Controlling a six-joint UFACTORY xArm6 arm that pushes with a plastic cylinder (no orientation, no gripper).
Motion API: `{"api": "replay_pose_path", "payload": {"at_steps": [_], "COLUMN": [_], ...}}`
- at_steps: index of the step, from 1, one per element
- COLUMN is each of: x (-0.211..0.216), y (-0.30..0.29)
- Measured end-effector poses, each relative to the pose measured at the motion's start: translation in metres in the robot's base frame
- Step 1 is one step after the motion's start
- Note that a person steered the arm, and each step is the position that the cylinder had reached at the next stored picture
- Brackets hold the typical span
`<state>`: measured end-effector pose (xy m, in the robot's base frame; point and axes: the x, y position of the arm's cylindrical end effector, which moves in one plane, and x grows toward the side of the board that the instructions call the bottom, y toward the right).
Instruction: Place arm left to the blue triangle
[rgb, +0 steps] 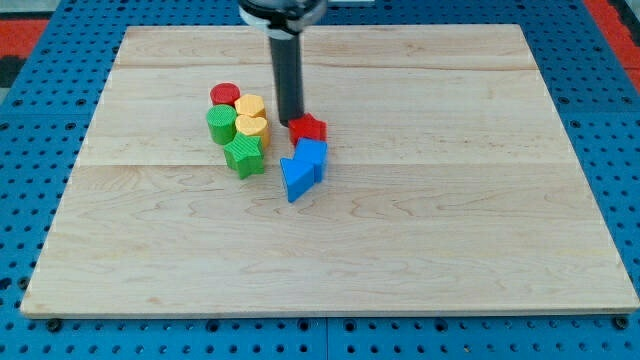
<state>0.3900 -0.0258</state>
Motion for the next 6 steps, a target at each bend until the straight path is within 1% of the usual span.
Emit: {"api": "replay_pose_path", "payload": {"at_steps": [1,2,3,4,5,6], "x": [0.041,0.046,0.094,0.095,0.100,0.110], "y": [0.014,-0.012,0.022,0.059,-0.011,-0.043]}}
